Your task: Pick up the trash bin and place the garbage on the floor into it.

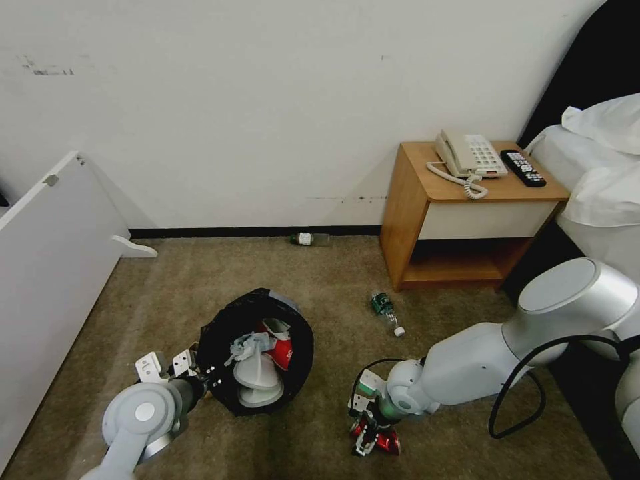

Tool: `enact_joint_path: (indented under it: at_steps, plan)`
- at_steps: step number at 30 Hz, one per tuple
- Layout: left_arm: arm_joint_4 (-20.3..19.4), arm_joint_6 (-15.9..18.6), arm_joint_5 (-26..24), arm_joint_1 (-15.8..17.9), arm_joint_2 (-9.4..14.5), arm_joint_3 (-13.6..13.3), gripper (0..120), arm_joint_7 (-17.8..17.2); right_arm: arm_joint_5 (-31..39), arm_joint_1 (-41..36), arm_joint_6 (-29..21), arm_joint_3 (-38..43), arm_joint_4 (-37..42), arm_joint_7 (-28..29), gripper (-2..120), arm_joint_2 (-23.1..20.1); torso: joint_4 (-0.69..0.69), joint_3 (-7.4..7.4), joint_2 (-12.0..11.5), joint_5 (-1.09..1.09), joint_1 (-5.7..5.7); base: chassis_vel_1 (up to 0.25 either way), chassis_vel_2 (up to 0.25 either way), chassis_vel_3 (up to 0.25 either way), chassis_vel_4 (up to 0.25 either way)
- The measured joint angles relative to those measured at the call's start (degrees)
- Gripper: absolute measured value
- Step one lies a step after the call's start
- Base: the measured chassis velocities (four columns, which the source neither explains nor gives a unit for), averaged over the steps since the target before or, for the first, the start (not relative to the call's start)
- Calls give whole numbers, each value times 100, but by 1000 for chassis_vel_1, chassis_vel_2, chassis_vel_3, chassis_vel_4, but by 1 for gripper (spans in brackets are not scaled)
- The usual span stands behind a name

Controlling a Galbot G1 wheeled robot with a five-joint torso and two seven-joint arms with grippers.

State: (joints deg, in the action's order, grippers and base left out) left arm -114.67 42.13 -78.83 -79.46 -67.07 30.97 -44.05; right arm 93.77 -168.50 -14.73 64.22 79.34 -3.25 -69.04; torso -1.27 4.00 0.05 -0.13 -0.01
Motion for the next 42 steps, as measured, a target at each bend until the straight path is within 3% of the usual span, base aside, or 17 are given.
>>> enact_joint_path:
  at_steps: [8,29,33,35,42]
  plan:
    - [-11,0,-4,-11,36,23,0,22,120,3,28,-6,14,139,79,-36,3,-1,2,2,-1,0,0,0,0]
    - [29,0,-24,71,48,1,0,49,195,-20,212,-12,-2,328,77,-36,5,3,-4,15,0,0,0,0,0]
    - [54,0,-18,100,39,-21,0,49,189,-19,216,-1,-5,362,71,-41,5,2,-3,14,0,0,0,0,0]
    - [89,0,-10,141,30,-48,0,49,188,-19,224,32,-8,431,62,-50,4,2,-4,14,0,0,0,0,0]
    - [150,0,7,200,23,-85,0,51,181,-18,257,65,-10,512,45,-51,4,3,-5,13,0,0,0,0,0]
